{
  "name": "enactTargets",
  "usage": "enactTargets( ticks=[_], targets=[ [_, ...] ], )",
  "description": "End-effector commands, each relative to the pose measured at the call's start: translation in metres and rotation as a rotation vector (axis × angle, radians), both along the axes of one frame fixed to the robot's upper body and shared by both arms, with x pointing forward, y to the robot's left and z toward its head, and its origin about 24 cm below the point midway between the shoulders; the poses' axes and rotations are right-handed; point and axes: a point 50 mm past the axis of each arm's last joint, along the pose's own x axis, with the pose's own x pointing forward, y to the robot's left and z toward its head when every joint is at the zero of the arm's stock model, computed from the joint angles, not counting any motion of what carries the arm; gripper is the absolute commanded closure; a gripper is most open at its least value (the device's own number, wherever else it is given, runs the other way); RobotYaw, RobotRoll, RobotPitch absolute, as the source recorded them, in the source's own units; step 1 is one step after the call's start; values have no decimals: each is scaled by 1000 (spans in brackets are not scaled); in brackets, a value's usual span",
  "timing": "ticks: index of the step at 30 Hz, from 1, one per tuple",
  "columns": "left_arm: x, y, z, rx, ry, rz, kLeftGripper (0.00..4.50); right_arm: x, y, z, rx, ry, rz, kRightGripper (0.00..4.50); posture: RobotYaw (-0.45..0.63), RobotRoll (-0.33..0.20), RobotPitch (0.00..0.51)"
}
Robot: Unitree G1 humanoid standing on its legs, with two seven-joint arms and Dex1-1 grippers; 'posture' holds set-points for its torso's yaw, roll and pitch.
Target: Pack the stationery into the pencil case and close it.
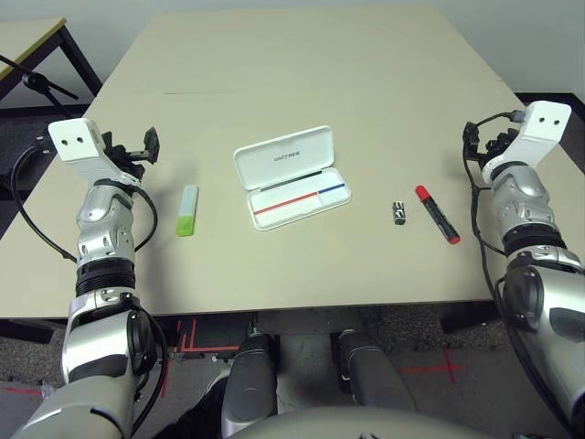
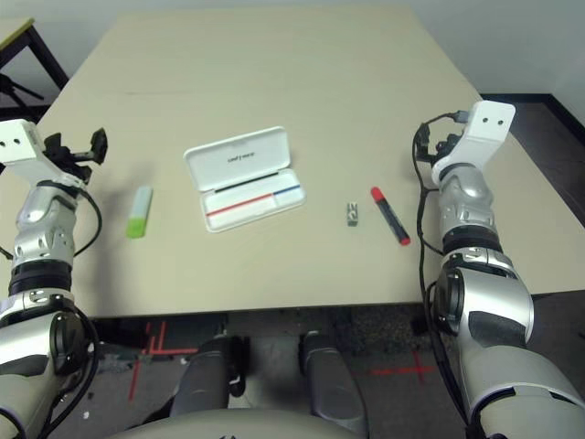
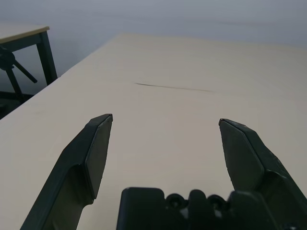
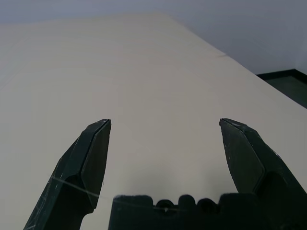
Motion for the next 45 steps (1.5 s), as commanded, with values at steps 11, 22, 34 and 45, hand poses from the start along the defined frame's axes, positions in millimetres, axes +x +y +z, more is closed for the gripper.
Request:
enactTargets(
  ticks=[11,22,34,45],
  targets=[
    [3,-1,5,-69,-27,-20,23,-7,-10,1,-60,1,20,0,-54,0,121],
    [-3,11,19,-38,-24,-86,23,-22,-18,7,-165,33,257,0,-51,0,117],
    [-39,-7,17,160,224,-552,23,-32,-6,15,-215,144,643,0,-30,0,117],
    [-78,-77,28,317,389,-1020,23,-41,21,-2,-282,324,963,0,21,0,127]
  ],
)
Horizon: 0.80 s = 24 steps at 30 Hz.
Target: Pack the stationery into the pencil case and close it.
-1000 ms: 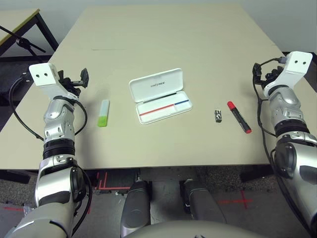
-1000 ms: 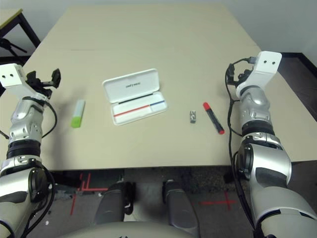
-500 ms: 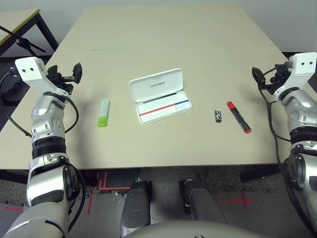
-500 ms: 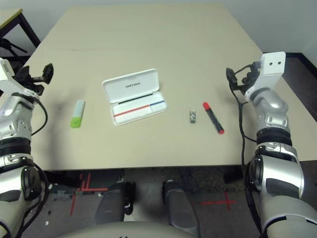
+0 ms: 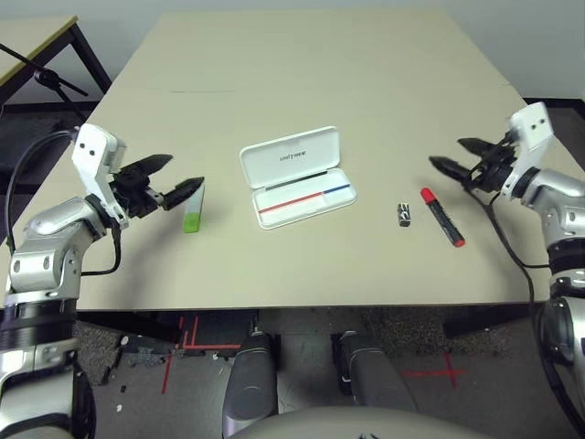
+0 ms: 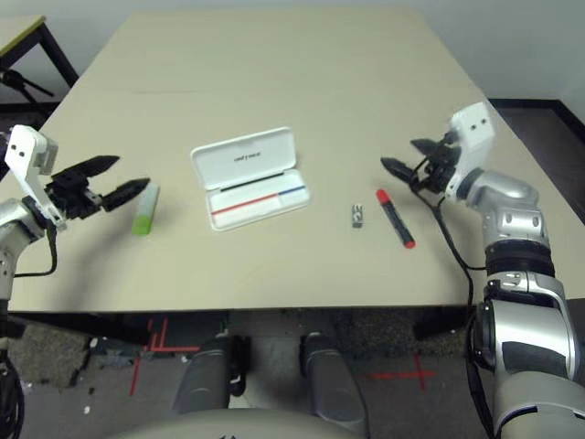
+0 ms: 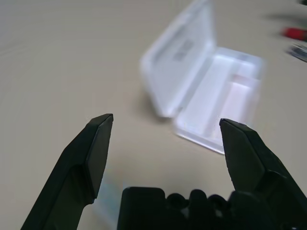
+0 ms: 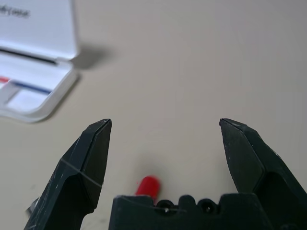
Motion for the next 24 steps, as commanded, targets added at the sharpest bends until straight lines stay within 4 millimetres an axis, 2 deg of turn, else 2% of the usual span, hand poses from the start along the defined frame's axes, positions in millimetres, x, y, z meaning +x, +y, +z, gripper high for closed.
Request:
enactTargets(
  ticks=[1,7,13,20,24],
  targets=[
    [-8,-23,1,23,51,-107,23,-3,6,2,-54,37,86,0,28,0,128],
    [-2,-57,4,1,54,-194,23,0,13,6,-62,52,120,0,35,0,134],
    [-2,-87,-10,71,103,-299,23,2,23,14,-60,48,166,0,31,0,132],
    [3,-97,-35,223,134,-335,23,0,29,21,-37,55,198,0,38,0,122],
    [14,-102,-43,312,180,-324,23,5,33,27,-52,42,211,0,52,0,116]
  ],
)
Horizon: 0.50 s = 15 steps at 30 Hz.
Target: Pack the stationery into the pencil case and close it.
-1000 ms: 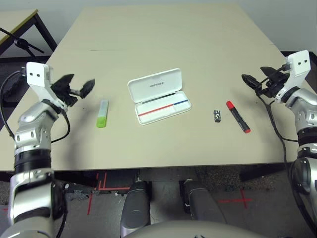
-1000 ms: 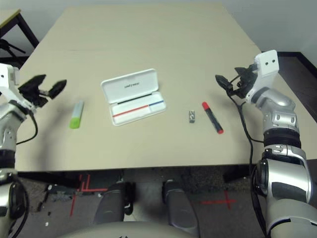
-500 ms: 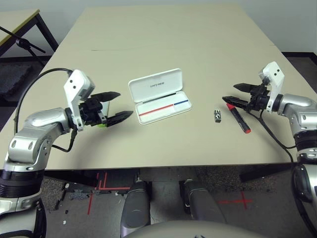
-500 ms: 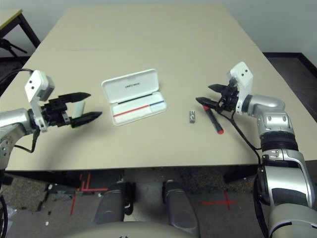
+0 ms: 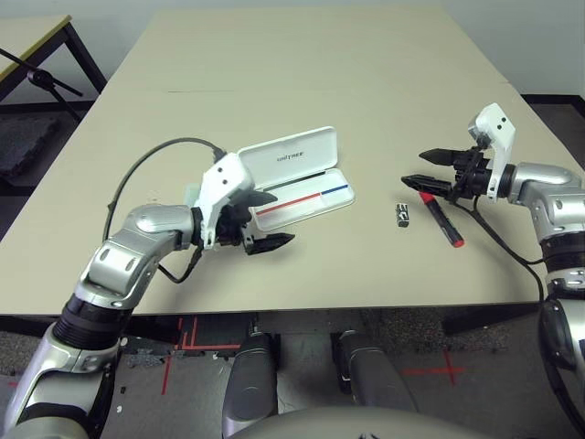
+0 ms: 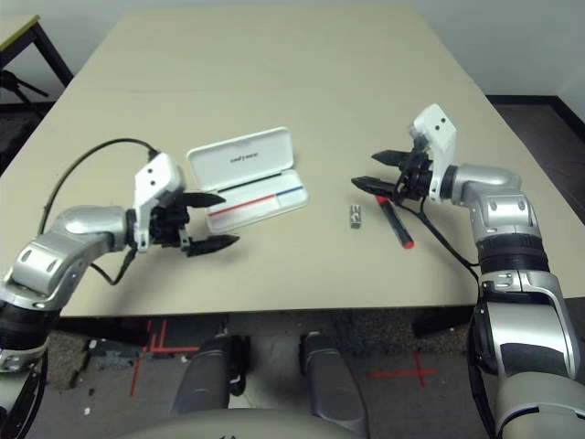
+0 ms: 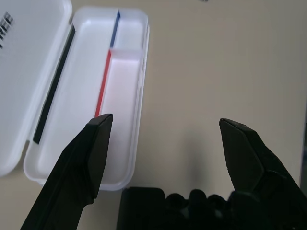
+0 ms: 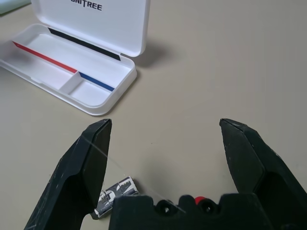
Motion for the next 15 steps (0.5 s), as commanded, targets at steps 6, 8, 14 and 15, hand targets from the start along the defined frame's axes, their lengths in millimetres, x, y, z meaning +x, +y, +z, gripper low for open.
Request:
enactTargets(
  ticks=[6,8,14,15],
  targets=[
    [16,-17,-11,111,36,-55,23,6,8,12,-7,-21,33,0,47,0,111],
    [14,-20,-14,114,64,-78,23,6,8,13,-5,-24,33,0,40,0,111],
    [15,-19,-19,156,81,-92,23,7,5,18,-1,-48,15,0,27,0,110],
    [17,-18,-19,159,82,-90,23,7,6,18,-2,-47,16,0,25,0,112]
  ],
)
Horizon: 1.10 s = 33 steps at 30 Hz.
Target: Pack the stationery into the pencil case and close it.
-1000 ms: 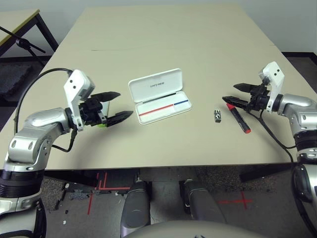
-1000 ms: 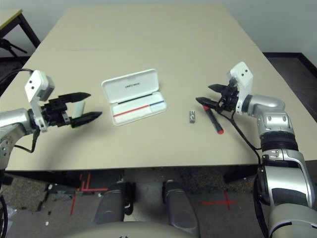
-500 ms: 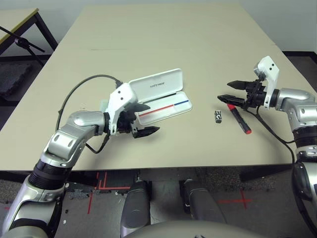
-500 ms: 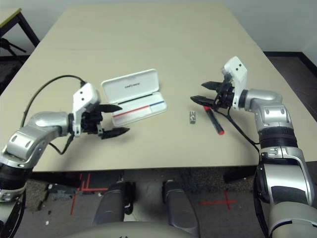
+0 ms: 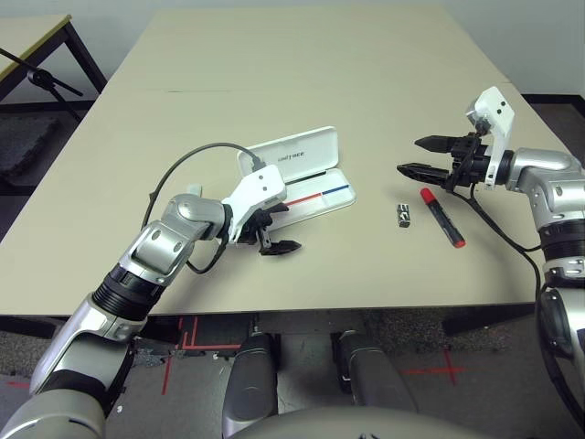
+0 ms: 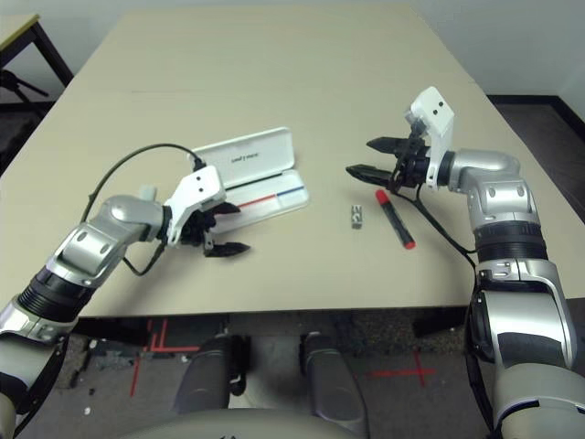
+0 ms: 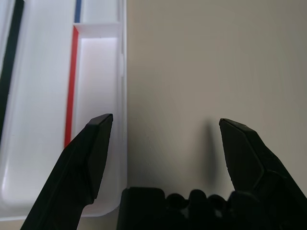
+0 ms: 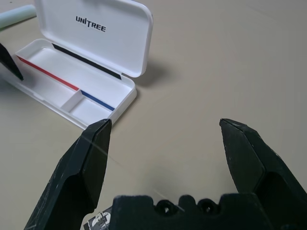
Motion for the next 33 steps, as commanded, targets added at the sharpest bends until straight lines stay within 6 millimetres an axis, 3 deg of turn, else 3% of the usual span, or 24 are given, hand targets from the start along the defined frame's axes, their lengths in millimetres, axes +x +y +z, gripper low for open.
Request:
enactTargets(
  ticks=[1,19,22,29,32,33],
  targets=[
    [4,3,-4,36,16,7,23,-1,-1,2,-1,-2,1,0,23,0,112],
    [8,14,-10,101,54,60,23,-5,5,4,-6,26,43,0,36,0,114],
    [8,14,-10,100,69,54,551,-5,6,4,-10,29,52,0,40,0,115],
    [12,14,-6,98,72,40,3265,-8,9,5,-27,66,102,0,44,0,120],
    [16,11,6,47,52,10,4455,-17,9,-1,-62,133,155,0,49,0,126],
    [16,11,9,46,37,-6,4455,-19,10,-1,-64,147,166,0,49,0,126]
  ],
)
